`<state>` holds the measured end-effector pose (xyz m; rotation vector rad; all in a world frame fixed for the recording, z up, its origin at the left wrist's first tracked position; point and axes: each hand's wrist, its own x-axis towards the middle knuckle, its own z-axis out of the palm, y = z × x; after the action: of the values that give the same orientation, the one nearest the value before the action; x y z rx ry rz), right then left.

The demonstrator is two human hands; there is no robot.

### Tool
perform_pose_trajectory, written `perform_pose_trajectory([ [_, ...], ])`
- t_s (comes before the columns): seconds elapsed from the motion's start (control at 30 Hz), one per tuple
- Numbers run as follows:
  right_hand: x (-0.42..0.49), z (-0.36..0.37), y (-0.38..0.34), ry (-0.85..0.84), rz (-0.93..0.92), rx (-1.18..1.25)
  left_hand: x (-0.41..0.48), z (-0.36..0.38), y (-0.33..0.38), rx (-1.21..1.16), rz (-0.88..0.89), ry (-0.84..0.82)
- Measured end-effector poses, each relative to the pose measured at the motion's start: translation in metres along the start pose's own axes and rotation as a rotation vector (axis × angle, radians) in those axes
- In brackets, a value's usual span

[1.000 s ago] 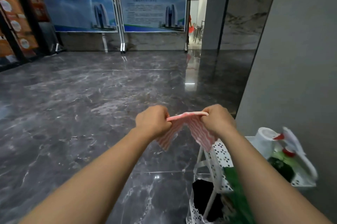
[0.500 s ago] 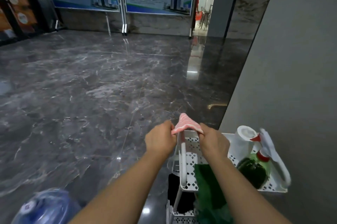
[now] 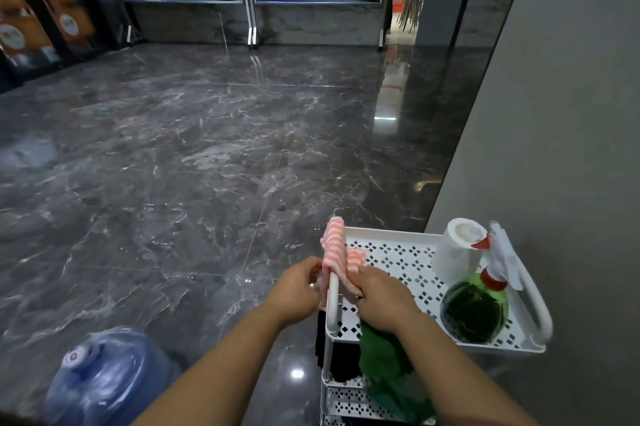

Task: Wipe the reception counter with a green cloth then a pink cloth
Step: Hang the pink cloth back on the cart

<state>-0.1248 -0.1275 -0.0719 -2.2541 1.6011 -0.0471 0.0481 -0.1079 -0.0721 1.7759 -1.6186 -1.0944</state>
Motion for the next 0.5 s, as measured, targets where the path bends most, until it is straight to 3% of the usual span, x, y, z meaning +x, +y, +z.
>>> perform_pose_trajectory([
  [0.1, 0.006, -0.013, 0.003, 0.068, 0.166, 0.319, 0.005, -0.013, 0.015, -0.24, -0.07, 0.114],
  [0.17, 0.011, -0.021, -0.004, 0.161, 0.276, 0.739, 0.01, -0.017, 0.03, -0.403, -0.134, 0.167],
  [0.27, 0.03, -0.018, -0.024, 0.17, 0.3, 1.254, 0.019, -0.014, 0.049, -0.637, -0.192, 0.143],
  [0.37, 0.067, 0.032, -0.013, 0.13, 0.27, 1.518, 0.03, -0.005, 0.05, -0.789, -0.233, 0.127],
  [0.5, 0.045, 0.008, -0.055, 0.127, 0.326, 1.734, 0.035, 0.014, 0.043, -0.887, -0.262, 0.046],
])
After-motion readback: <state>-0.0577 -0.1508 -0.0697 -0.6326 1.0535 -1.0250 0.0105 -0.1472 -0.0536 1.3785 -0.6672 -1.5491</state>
